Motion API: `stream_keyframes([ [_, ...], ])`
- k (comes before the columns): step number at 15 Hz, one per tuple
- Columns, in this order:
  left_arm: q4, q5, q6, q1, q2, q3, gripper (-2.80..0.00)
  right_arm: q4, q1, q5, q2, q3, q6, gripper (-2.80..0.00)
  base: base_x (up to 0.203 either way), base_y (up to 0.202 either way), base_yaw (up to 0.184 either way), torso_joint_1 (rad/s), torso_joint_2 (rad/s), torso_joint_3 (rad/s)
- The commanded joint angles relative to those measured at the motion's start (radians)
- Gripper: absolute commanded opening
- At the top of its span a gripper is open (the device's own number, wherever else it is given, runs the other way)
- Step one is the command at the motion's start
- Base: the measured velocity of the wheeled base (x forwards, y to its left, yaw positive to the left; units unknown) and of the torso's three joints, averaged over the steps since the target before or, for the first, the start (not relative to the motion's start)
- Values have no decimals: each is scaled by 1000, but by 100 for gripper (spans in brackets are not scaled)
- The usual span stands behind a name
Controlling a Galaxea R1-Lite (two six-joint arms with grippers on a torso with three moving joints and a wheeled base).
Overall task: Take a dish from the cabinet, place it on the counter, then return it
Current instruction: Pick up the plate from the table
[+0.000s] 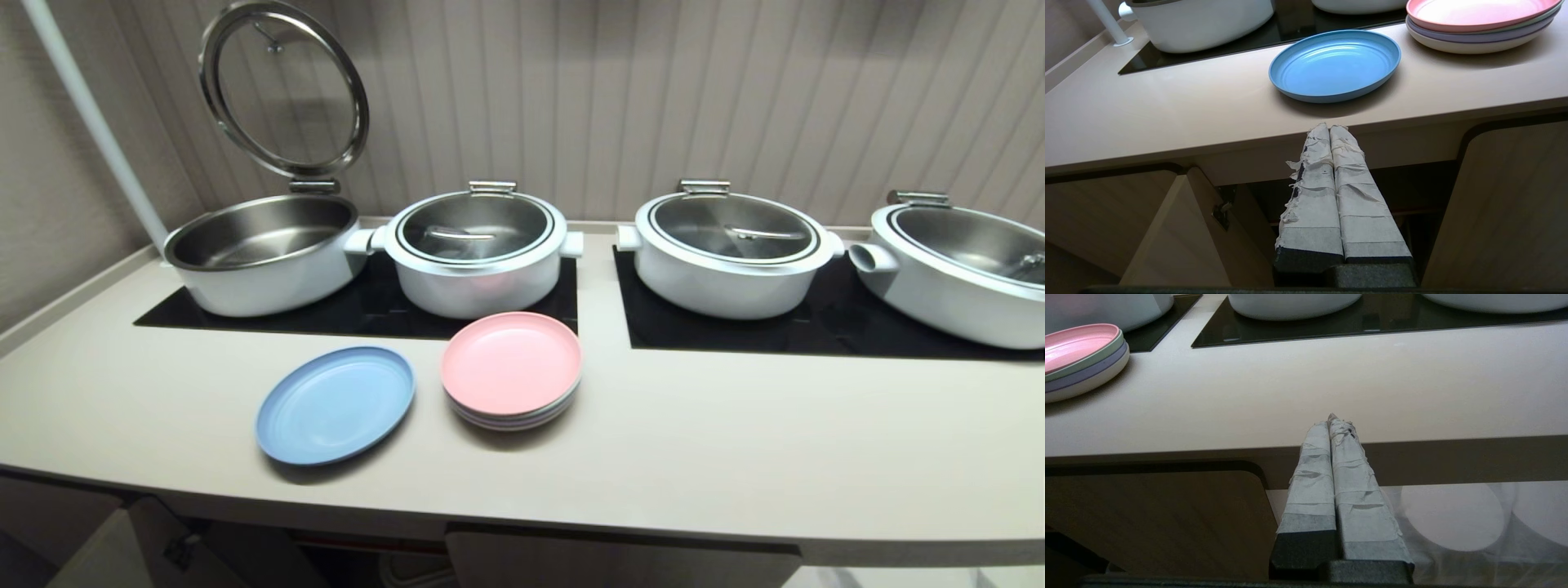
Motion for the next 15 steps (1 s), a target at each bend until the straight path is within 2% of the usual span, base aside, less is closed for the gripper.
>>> stream_keyframes([
  [1, 1, 0, 5, 0, 2, 0, -280, 0, 0, 0, 0, -1, 1, -280, 0, 0, 0, 0, 0, 0],
  [3, -2, -5, 6, 0, 0, 0, -280, 0, 0, 0, 0, 0, 1, -280, 0, 0, 0, 0, 0, 0],
  [7, -19, -10, 50, 0, 0, -9, -280, 0, 0, 0, 0, 1, 1, -280, 0, 0, 0, 0, 0, 0],
  [8, -33, -22, 58, 0, 1, -41, -280, 0, 0, 0, 0, 1, 1, -280, 0, 0, 0, 0, 0, 0],
  [10, -43, -108, 68, 0, 0, -134, -280, 0, 0, 0, 0, 1, 1, -280, 0, 0, 0, 0, 0, 0],
  [12, -27, -166, 69, 0, 1, -229, -280, 0, 0, 0, 0, 0, 1, -280, 0, 0, 0, 0, 0, 0],
  [15, 128, -209, 68, 1, 14, -361, -280, 0, 0, 0, 0, 0, 1, -280, 0, 0, 0, 0, 0, 0],
])
